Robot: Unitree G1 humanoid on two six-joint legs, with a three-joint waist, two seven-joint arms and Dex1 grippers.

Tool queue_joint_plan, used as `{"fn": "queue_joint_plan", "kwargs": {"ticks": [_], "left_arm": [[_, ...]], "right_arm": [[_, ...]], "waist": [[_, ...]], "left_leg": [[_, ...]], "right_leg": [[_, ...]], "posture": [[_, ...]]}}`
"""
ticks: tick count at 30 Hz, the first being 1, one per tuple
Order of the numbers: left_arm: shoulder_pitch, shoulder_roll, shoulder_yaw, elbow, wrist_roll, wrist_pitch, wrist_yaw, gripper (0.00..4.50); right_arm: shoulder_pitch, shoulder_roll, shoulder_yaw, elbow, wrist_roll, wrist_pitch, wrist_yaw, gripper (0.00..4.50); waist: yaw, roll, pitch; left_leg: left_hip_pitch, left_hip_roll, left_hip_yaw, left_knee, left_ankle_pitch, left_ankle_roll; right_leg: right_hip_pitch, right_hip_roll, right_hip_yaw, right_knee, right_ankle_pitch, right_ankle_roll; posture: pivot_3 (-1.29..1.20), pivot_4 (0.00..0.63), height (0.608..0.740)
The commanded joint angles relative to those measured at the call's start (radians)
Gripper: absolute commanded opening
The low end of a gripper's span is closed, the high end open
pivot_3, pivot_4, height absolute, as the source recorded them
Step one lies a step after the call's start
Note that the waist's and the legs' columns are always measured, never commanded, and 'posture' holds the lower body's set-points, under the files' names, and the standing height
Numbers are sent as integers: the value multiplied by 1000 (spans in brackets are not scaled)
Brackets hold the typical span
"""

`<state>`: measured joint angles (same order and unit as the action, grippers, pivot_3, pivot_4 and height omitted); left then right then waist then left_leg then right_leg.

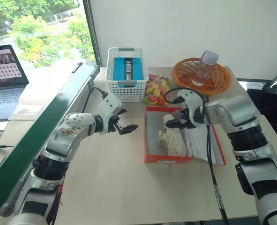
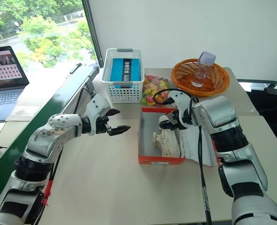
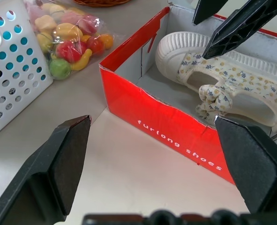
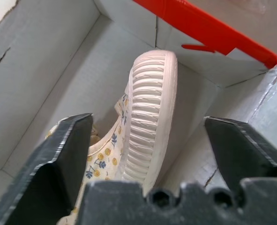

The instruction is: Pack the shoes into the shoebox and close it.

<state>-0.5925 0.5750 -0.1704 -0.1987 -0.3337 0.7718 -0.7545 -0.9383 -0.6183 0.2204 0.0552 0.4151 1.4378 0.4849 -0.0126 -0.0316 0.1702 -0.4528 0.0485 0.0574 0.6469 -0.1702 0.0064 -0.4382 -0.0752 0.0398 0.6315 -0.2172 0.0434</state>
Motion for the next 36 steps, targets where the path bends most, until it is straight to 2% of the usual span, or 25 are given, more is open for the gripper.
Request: {"fn": "queue_joint_plan", "kwargs": {"ticks": [1,3,5,8,11,14,17,19,25,31,36], "left_arm": [[-27,3,25,-19,-8,17,3,4500],[-26,1,43,-18,-18,32,9,4500],[-22,-11,69,-16,-30,44,27,4500],[-1,-27,127,-8,-29,55,90,4500],[21,-37,185,-19,-37,67,138,4500],[45,-49,245,-34,-38,71,190,4500],[71,-51,289,-59,-41,74,223,4500],[96,-50,320,-90,-45,85,246,4500],[177,-6,396,-139,20,70,338,4500],[309,18,530,-225,22,102,403,4500],[413,33,559,-280,50,93,435,4500]], "right_arm": [[-49,-15,-84,-78,-8,18,-21,4461],[-44,-1,-139,-111,-16,-54,-40,4461],[-3,-20,-138,-141,-60,-205,-44,4461],[123,-17,-183,-175,-91,-383,-49,4461],[182,-12,-197,-204,-89,-536,6,4461],[203,16,-246,-239,0,-619,110,4461],[184,72,-309,-260,110,-617,165,4461],[187,68,-300,-277,135,-631,225,4461],[198,45,-244,-266,134,-668,323,4461],[204,54,-180,-219,118,-720,429,4461],[219,50,-106,-217,81,-775,496,4461]], "waist": [[0,0,0],[0,0,0],[-1,0,0],[1,-2,-1],[1,-2,-1],[-6,-2,-1],[-11,-2,-1],[-8,-2,-1],[0,-2,-1],[-2,-2,-1],[-3,-2,-1]], "left_leg": [[0,0,0,0,0,0],[0,0,0,0,0,0],[0,0,0,0,0,0],[0,0,0,0,0,0],[0,0,-1,1,0,0],[1,0,-1,2,0,0],[2,0,-1,1,0,0],[2,1,-1,1,0,0],[2,0,-1,2,0,0],[2,1,-1,2,0,0],[6,1,0,1,0,0]], "right_leg": [[0,0,0,0,0,0],[0,0,0,0,0,0],[0,0,0,0,0,0],[1,0,0,-1,0,0],[2,0,-1,-1,0,1],[1,0,0,0,1,1],[2,1,0,0,1,1],[2,1,0,1,1,0],[3,0,-1,0,1,1],[3,0,0,0,1,0],[5,0,0,1,1,0]], "posture": [[0,150,740],[0,150,740],[0,150,740],[0,150,740],[0,150,740],[0,150,740],[0,150,740],[0,150,740],[0,150,740],[0,150,740],[0,150,740]]}}
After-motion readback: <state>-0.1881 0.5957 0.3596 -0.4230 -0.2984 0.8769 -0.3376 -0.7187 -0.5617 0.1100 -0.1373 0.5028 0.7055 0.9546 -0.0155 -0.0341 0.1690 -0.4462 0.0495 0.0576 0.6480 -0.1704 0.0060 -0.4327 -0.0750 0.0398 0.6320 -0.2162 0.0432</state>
